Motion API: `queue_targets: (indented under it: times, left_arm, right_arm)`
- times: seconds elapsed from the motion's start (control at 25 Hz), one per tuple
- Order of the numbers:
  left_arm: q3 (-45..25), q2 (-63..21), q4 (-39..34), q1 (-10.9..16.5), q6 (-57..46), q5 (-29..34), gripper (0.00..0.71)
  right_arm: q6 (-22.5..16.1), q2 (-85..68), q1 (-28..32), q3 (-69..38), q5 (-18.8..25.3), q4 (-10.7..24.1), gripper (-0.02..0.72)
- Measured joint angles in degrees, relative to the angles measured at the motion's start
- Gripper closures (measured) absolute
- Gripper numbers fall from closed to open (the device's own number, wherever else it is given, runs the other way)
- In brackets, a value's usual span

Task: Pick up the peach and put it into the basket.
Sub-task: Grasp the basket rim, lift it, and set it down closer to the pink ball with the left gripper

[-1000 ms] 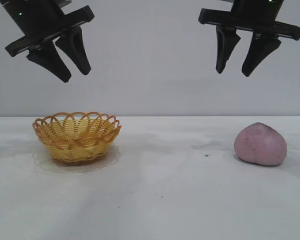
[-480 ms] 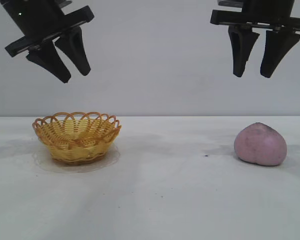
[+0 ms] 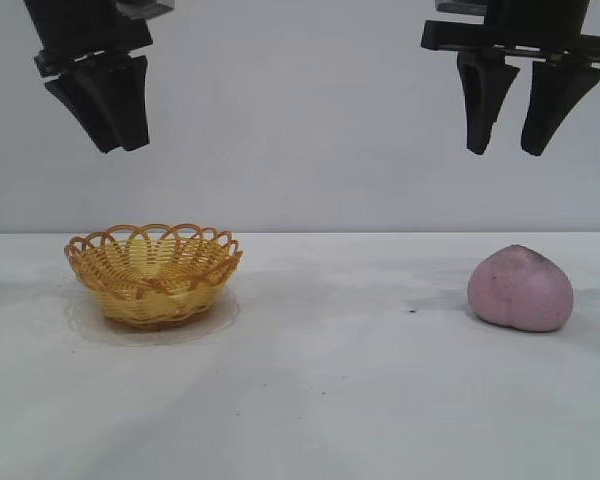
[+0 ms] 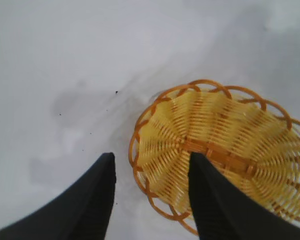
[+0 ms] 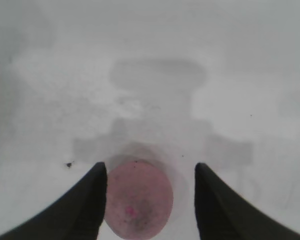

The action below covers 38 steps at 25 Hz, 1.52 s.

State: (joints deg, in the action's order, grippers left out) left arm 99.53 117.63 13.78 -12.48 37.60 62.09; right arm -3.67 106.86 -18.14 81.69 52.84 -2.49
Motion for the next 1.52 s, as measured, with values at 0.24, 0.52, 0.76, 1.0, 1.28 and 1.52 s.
queue_targets:
  times: [0.24,0.52,0.76,1.0,1.28,1.52]
  left_arm:
    - [10.11,6.78,-0.26,0.00,1.63,7.43,0.375]
    - [12.12,10.30,-3.28,-1.84,3.38,7.92,0.375]
    - [12.71,13.61,-6.33,-4.39,4.98,8.01,0.375]
    - [13.63,16.57,-8.89,-4.91,5.10,7.80,0.375]
    - [14.87,17.54,-8.89,-5.35,5.10,7.86,0.641]
    - [20.85,17.54,-9.17,-5.81,2.82,8.01,0.422]
  right_arm:
    - [0.00,0.00,0.00,0.00,0.00,0.00,0.366]
    - [0.00,0.00,0.00,0.00,-0.11,0.00,0.366]
    - [0.00,0.00,0.00,0.00,-0.44,0.00,0.366]
    - [0.00,0.00,0.00,0.00,-0.66,0.00,0.366]
    - [0.00,0.00,0.00,0.00,-0.89,0.00,0.366]
    - [0.00,0.00,0.00,0.00,-1.02,0.00,0.366]
